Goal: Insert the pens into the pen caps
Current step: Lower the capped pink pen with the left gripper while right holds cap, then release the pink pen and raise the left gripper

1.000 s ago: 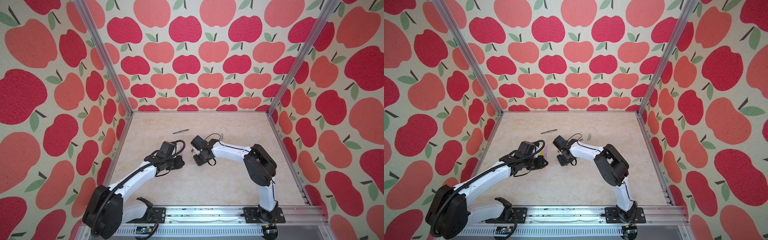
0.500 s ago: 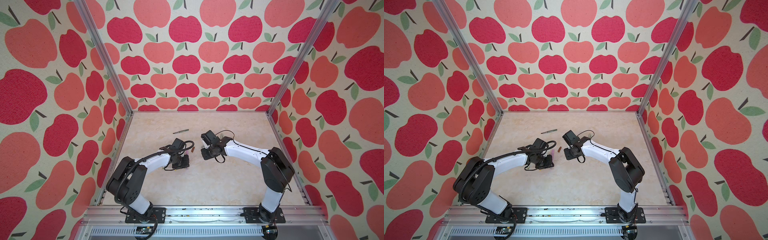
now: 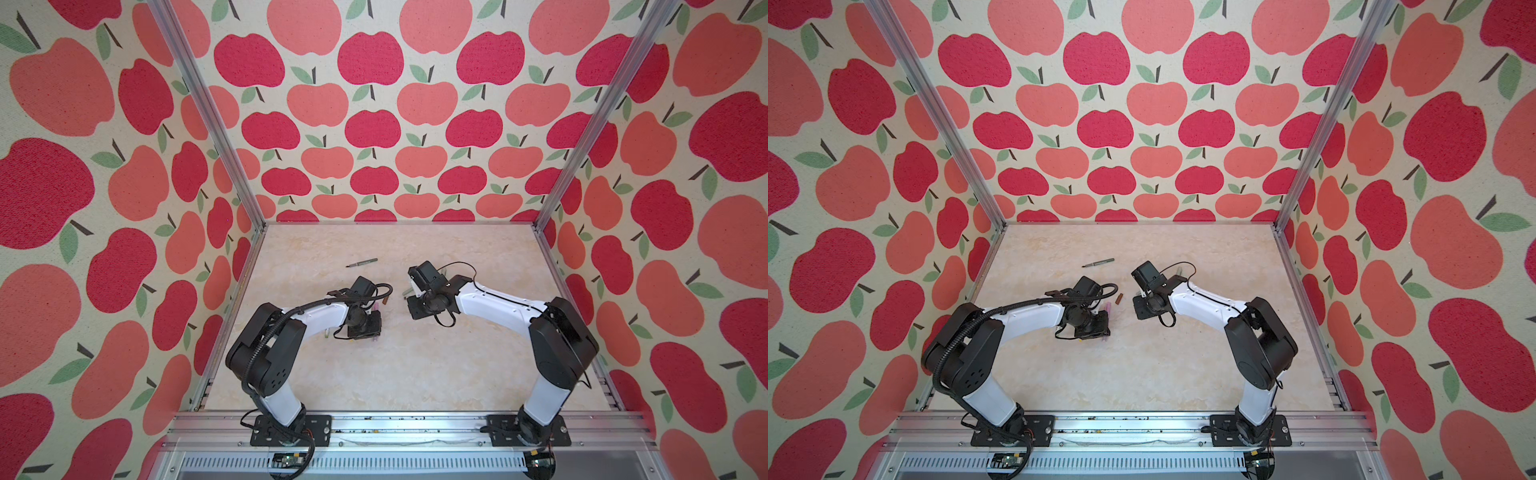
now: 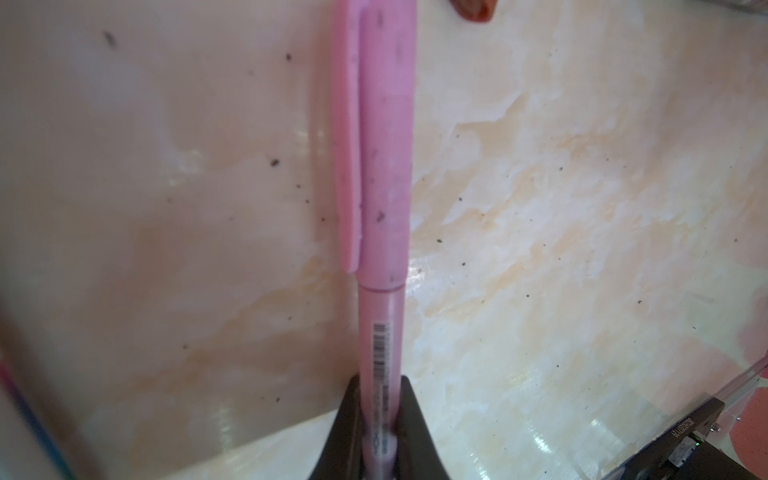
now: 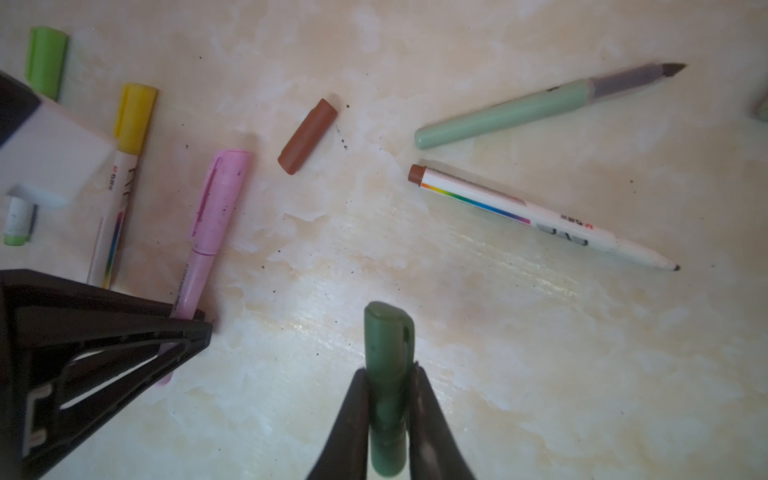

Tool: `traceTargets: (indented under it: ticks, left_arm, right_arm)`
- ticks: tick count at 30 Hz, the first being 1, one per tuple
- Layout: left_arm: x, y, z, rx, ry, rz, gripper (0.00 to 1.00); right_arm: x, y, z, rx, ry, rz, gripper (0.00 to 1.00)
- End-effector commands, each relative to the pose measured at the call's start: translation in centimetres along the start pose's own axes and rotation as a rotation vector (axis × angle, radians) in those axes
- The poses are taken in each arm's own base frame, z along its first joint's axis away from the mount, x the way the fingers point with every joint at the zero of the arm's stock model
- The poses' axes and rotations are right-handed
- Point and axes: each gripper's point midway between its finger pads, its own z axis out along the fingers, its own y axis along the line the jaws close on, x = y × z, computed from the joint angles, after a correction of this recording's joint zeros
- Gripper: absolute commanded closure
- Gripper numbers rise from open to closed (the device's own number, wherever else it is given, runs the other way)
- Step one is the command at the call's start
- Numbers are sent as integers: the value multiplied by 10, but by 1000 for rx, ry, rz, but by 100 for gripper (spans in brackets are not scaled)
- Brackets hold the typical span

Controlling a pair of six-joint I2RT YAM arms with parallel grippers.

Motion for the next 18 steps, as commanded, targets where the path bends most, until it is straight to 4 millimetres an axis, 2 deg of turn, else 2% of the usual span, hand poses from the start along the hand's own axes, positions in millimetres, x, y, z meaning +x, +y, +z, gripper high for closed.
traceTargets:
  ticks: [1, 7, 18]
  left_arm:
    - [4, 9, 4, -68, 24, -8, 93]
    - [5, 12, 6, -104, 34, 5, 83]
    - [5, 14, 5, -120, 38, 8, 76]
  right_arm:
    - [-7, 1, -13, -23, -35, 26, 89]
    - [-6, 0, -13, -26, -36, 23, 89]
    - [-1, -3, -12, -28, -31, 28, 89]
